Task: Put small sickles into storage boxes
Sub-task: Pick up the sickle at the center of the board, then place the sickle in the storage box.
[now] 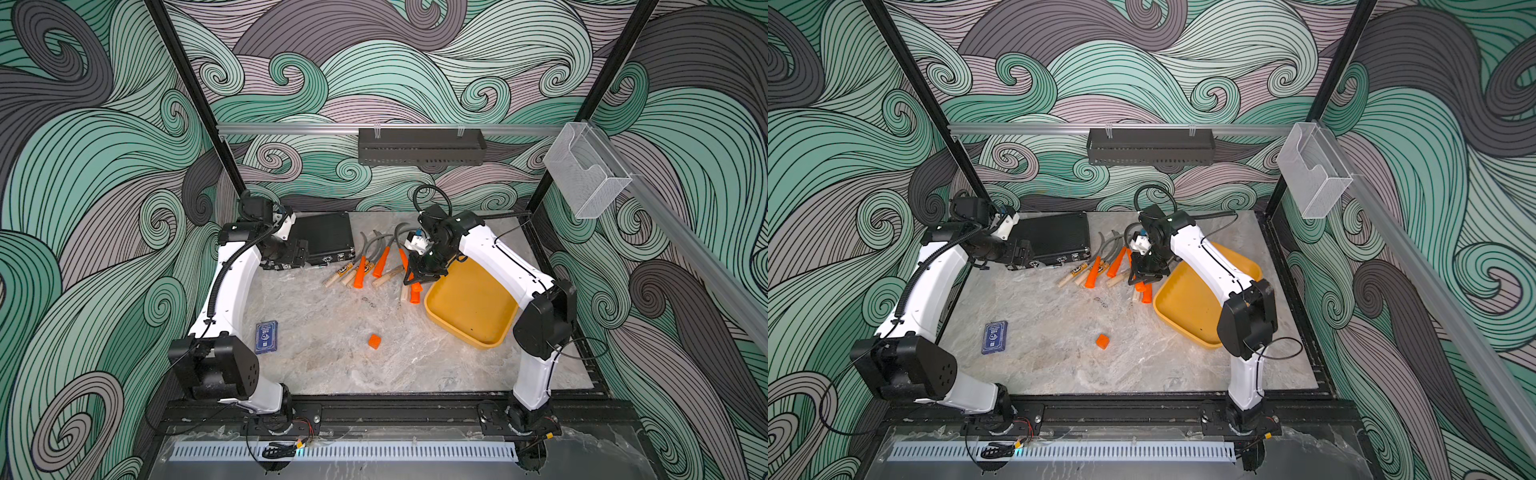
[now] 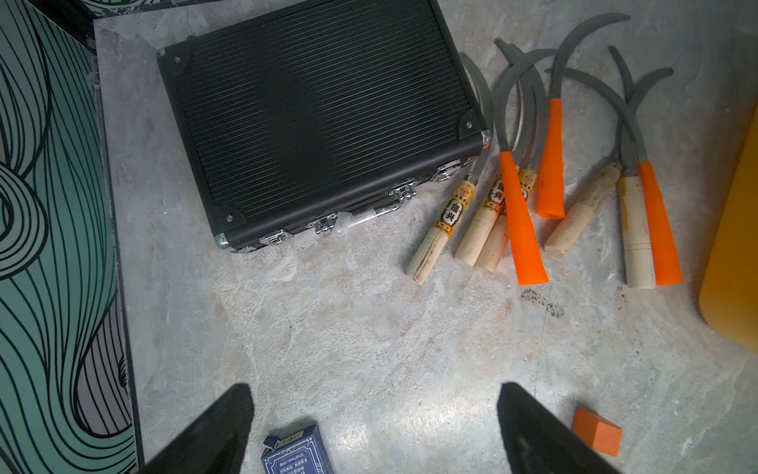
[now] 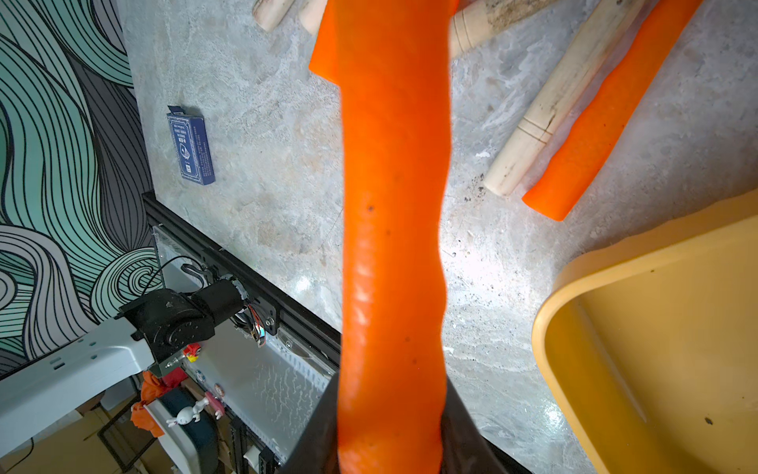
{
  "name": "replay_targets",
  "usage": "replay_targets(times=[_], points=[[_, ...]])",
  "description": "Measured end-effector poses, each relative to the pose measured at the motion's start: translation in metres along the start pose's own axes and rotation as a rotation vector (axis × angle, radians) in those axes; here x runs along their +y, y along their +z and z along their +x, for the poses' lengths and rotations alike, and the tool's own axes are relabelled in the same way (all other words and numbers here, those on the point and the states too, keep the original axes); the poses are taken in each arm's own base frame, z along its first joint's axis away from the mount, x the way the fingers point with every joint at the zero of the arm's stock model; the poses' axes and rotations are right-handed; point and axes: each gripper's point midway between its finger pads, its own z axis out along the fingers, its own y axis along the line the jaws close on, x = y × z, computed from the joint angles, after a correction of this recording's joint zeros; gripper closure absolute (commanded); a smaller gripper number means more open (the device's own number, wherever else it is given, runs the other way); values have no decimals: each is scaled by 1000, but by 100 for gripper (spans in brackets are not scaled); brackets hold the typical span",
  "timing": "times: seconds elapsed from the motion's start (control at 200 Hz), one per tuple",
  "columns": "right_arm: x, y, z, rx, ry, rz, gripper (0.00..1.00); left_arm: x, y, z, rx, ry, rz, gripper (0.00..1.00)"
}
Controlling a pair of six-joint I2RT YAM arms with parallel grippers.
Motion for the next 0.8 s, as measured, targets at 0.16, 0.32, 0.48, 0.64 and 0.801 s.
replay_targets(times=[0.16,0.32,0.48,0.64,0.801], points=[[-6,-7,14,-3,18,3,91,-2,0,-3,-9,-10,14,7],[-15,-19,22,-30,53,2,91,-5,1,-6,-15,-25,36,7],[-30,-29,32,-59,110,6,91,-8,5,-6,-9,-44,57,7],[-49,-37,41,-83,180,29,91,-8,6,-13,-16,-47,61,7],[-71,-43,50,-107,254,58,91,-8,5,-16,-28,-45,63,7]])
